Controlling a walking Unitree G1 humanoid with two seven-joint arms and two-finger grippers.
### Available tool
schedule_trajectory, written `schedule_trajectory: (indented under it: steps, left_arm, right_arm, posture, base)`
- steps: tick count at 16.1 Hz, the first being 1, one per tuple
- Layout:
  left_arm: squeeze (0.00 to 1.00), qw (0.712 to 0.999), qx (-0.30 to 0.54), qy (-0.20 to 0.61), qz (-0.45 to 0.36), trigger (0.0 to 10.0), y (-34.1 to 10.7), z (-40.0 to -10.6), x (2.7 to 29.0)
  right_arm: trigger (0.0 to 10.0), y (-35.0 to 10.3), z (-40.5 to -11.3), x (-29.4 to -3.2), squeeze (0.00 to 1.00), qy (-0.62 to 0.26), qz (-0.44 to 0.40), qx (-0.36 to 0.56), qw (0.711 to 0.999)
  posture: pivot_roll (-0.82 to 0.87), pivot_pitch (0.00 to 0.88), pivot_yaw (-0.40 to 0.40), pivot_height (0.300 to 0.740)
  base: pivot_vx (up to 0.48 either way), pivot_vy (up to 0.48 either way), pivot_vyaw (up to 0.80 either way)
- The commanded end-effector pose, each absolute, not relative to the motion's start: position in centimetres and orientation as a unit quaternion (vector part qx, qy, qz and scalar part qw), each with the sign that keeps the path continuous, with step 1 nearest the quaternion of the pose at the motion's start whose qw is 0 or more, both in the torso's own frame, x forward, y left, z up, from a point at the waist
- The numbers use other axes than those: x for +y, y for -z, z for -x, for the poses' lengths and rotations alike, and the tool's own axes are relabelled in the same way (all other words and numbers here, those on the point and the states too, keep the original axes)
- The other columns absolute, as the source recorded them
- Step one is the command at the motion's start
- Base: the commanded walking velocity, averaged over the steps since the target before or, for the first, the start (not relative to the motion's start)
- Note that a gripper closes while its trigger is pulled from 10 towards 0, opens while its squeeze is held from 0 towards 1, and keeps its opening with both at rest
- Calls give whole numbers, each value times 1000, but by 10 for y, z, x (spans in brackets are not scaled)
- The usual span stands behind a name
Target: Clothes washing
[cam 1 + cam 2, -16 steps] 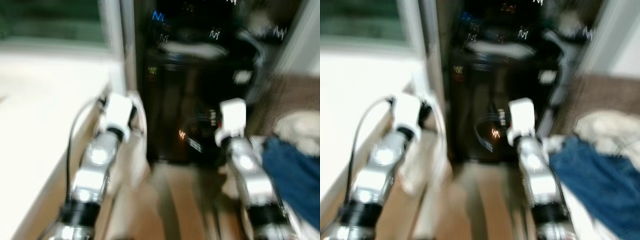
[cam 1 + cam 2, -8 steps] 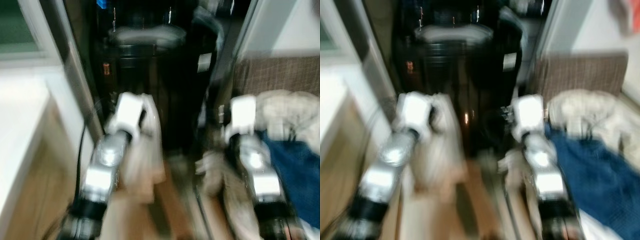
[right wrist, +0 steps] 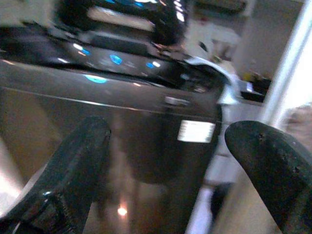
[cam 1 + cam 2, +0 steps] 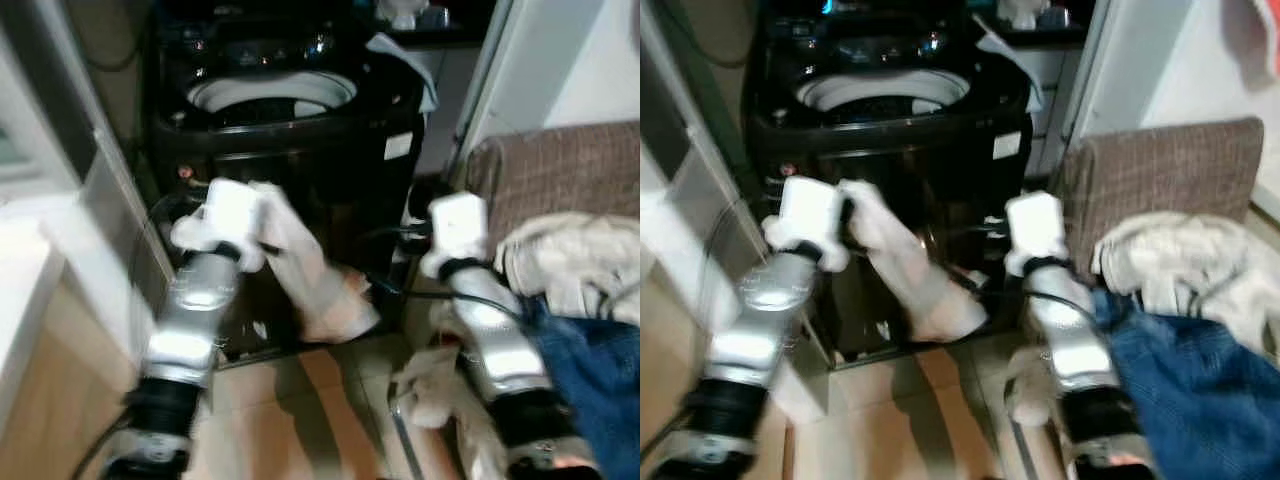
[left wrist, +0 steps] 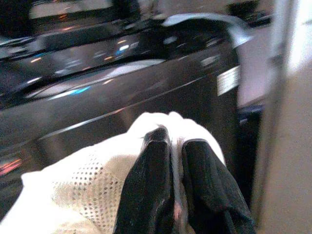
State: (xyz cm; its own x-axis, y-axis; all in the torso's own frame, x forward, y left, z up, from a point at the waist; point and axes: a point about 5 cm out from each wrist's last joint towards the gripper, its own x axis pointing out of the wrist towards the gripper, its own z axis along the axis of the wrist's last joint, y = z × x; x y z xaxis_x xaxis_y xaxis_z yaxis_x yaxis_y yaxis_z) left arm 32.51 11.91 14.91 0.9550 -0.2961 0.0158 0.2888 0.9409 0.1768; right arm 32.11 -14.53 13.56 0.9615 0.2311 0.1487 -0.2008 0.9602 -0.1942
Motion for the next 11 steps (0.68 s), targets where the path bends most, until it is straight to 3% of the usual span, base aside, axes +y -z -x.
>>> schedule_trajectory:
  steps: [1,7,11]
  left_arm:
    - [0,984,-54,135,-103,0,-169,-329,128]
    - [0,986,-88,110,-91,0,-195,-333,128]
    - [0,952,-242,125,-138,0,-313,-341,140]
  right_arm:
    - [10000,-147,-325,-138,0,-118,86,-108,983]
    - [10000,-159,-327,-135,0,-125,82,-129,980]
    - [10000,-228,-330,-134,0,-121,81,-250,957]
  posture:
    - [-54,0,3,740]
    - [-53,0,3,740]
    - [-51,0,-3,740]
  base:
    - [480,0,0]
    - [480,0,0]
    - [480,0,0]
